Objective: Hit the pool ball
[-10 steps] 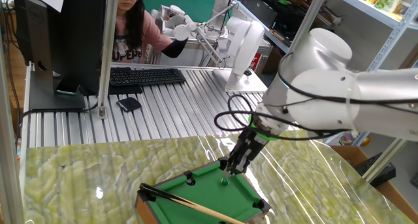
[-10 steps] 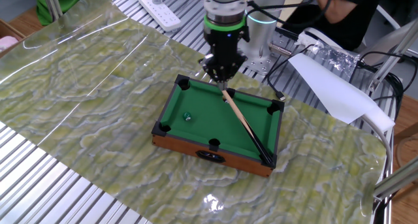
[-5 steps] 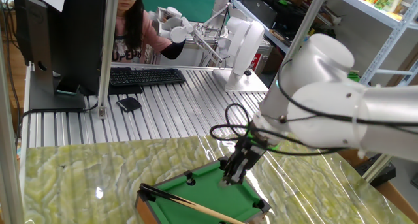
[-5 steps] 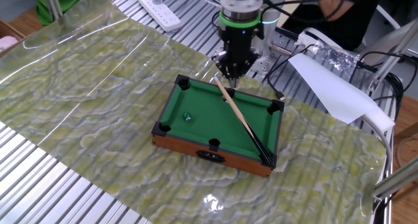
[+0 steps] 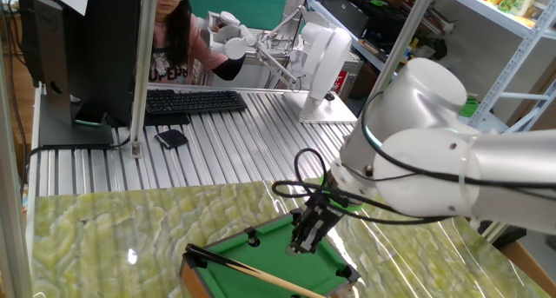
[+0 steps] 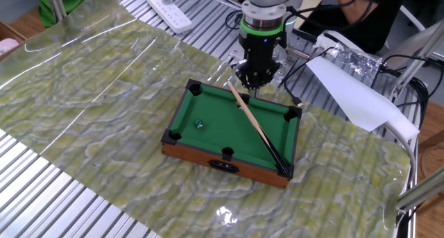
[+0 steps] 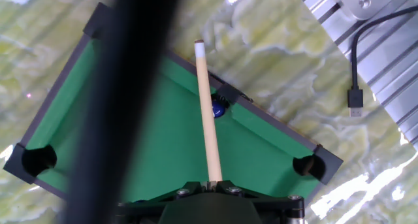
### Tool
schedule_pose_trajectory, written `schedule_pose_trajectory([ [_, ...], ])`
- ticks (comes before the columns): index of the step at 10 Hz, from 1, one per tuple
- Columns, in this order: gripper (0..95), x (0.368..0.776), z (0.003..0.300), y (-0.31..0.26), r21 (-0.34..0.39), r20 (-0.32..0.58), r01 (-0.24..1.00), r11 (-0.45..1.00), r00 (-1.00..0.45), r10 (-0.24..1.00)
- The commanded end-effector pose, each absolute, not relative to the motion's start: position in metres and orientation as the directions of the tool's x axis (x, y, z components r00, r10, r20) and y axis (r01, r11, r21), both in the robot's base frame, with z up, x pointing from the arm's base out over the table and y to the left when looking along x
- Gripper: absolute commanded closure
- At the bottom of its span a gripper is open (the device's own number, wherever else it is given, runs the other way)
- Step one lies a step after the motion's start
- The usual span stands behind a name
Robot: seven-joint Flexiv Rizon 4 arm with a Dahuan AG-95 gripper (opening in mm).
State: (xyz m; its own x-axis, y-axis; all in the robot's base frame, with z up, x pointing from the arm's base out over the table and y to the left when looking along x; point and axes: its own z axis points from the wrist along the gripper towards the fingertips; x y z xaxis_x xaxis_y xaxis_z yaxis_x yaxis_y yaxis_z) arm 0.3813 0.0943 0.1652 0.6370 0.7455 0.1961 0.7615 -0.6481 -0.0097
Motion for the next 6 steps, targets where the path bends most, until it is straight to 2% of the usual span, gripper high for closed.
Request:
schedule_pose_trajectory([
  [1, 95.0, 0.3822, 0.1625, 0.0967, -0.009, 0.198, 0.762, -0.647, 0.636, 0.746],
  [6, 95.0, 0.3832, 0.1593, 0.0977, -0.009, 0.203, 0.766, -0.643, 0.631, 0.749],
])
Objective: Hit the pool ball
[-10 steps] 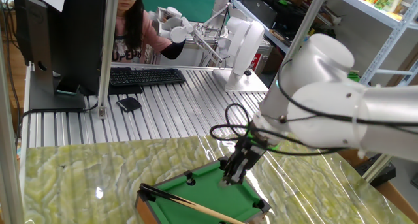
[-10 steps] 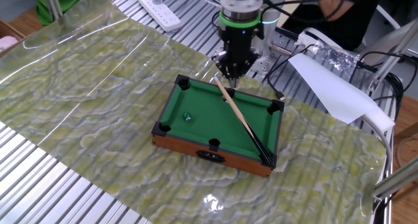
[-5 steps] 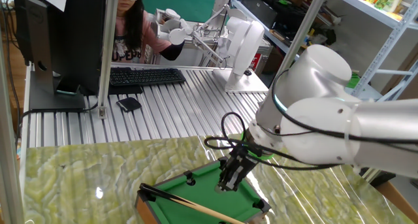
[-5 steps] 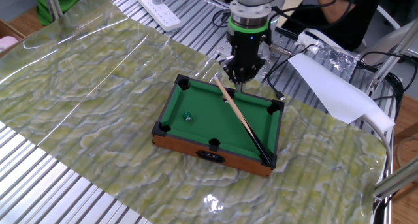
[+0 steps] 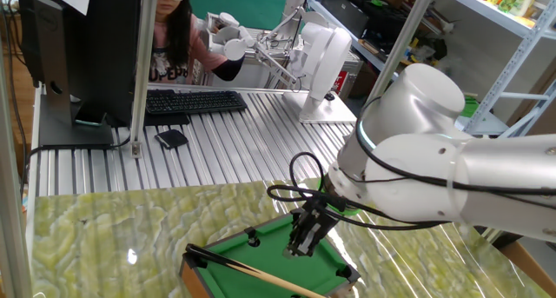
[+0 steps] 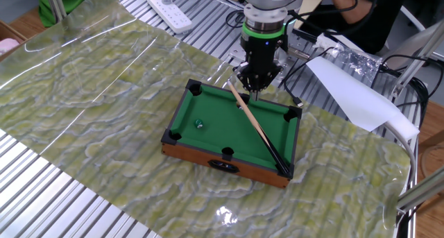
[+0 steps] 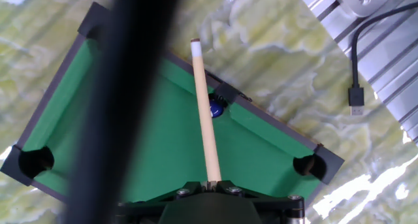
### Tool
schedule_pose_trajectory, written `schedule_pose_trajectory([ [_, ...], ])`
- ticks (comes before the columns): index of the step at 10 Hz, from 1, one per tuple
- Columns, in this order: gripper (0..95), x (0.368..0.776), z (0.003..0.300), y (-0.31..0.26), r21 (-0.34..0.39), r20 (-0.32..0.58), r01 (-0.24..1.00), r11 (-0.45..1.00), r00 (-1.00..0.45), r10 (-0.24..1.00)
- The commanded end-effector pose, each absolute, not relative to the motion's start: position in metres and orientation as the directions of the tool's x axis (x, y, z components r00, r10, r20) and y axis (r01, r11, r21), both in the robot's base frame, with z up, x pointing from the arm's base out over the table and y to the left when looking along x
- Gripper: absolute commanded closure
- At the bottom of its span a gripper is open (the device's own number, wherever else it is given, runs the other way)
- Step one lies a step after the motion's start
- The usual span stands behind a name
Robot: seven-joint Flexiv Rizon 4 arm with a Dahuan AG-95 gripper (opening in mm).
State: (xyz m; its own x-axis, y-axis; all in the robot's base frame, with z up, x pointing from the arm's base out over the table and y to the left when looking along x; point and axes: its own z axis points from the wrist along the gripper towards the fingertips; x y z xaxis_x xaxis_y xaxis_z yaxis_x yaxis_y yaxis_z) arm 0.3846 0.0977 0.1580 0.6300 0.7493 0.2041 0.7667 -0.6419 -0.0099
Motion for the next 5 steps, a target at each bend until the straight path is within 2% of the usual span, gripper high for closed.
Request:
schedule_pose_trajectory([
  [1, 95.0, 0.3833, 0.1589, 0.0977, -0.008, 0.203, 0.772, -0.636, 0.624, 0.755],
  [5, 95.0, 0.3835, 0.1587, 0.0977, 0.002, 0.21, 0.817, -0.576, 0.563, 0.799],
])
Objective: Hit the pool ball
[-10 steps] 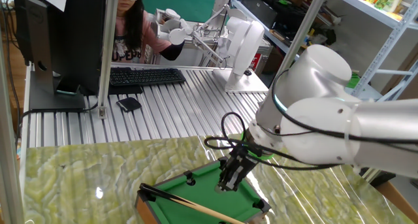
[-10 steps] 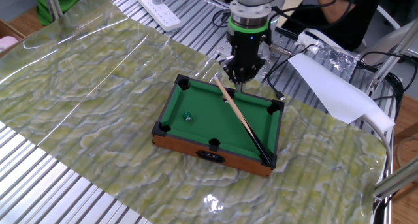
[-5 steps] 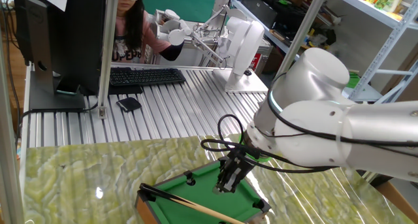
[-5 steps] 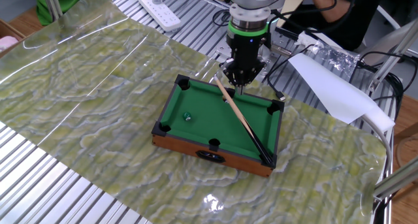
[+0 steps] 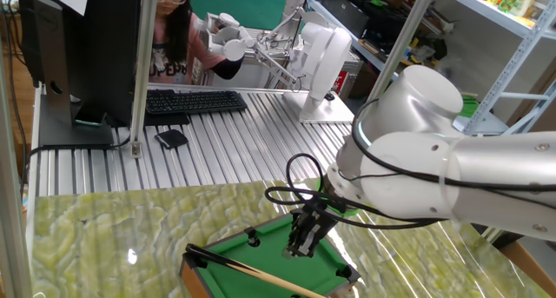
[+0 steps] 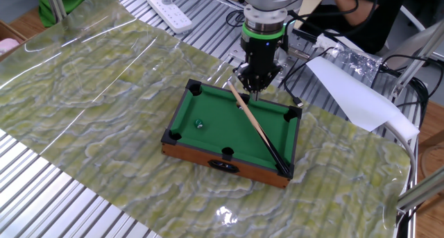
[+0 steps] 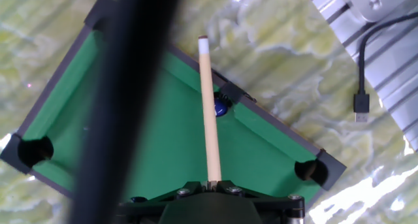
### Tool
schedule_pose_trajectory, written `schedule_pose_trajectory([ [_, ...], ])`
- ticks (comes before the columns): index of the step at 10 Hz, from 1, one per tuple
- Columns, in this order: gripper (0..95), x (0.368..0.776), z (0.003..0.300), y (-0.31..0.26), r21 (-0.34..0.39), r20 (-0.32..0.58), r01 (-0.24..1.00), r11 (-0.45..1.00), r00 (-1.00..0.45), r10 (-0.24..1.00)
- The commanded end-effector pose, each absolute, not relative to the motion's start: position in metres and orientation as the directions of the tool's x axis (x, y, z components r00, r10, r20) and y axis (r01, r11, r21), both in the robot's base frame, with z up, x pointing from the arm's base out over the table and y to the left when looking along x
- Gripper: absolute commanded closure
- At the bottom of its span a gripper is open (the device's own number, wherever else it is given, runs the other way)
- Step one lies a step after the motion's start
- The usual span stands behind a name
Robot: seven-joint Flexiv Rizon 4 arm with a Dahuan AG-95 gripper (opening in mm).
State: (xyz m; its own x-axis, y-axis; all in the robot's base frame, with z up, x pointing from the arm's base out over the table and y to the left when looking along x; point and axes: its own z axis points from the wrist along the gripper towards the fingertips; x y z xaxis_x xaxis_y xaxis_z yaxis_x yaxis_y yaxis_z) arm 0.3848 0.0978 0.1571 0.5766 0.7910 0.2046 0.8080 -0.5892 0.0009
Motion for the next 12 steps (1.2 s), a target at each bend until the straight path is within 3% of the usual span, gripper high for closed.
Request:
schedule_pose_trajectory([
  [1, 95.0, 0.384, 0.158, 0.098, -0.002, 0.209, 0.806, -0.591, 0.579, 0.788],
  [5, 95.0, 0.386, 0.146, 0.1, -0.011, 0.212, 0.788, -0.616, 0.604, 0.768],
  [7, 95.0, 0.388, 0.141, 0.101, 0.017, 0.166, 0.792, -0.61, 0.6, 0.783],
  [12, 95.0, 0.388, 0.141, 0.101, -0.032, 0.189, 0.79, -0.612, 0.607, 0.772],
])
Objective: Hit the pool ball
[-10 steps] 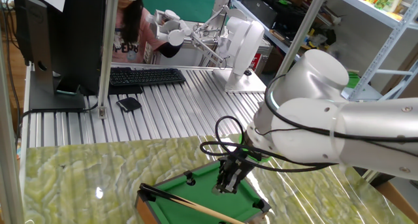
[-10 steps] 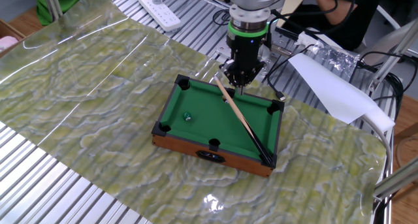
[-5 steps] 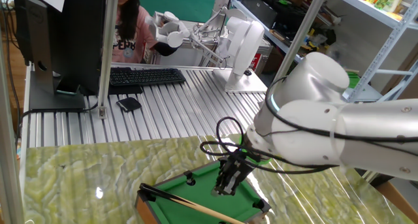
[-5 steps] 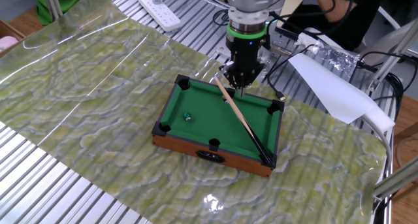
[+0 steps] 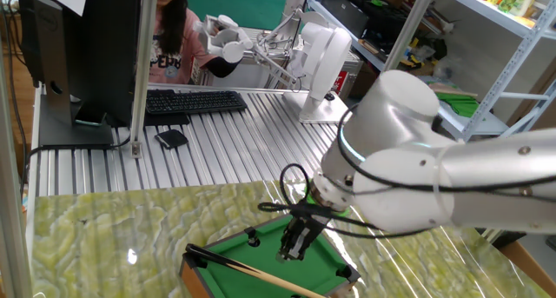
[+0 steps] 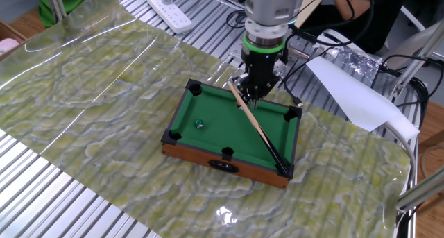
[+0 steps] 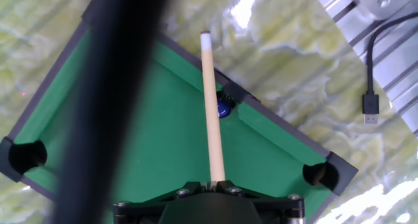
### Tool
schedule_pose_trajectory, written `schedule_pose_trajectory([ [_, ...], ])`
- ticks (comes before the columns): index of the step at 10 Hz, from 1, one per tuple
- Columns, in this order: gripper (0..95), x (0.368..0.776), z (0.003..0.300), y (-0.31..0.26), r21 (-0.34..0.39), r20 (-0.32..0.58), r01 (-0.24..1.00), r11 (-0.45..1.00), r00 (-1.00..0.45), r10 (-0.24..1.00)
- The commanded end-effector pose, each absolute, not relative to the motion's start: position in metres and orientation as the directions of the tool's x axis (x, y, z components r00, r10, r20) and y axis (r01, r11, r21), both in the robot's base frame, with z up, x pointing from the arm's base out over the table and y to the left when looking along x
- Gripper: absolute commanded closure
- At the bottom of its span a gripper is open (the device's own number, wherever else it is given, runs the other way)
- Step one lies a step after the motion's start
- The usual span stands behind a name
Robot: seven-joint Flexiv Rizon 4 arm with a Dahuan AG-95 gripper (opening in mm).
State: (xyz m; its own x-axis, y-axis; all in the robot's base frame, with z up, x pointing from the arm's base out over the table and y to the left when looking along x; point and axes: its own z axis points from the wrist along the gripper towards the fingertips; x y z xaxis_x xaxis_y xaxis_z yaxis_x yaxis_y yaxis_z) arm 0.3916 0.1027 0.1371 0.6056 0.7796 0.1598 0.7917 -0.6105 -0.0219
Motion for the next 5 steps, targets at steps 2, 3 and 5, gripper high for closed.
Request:
schedule_pose_trajectory([
  [2, 95.0, 0.3875, 0.141, 0.1009, -0.032, 0.188, 0.789, -0.614, 0.608, 0.771],
  [3, 95.0, 0.3875, 0.141, 0.1009, -0.03, 0.185, 0.787, -0.616, 0.61, 0.771],
  [5, 95.0, 0.3875, 0.141, 0.1009, -0.032, 0.191, 0.778, -0.627, 0.621, 0.76],
])
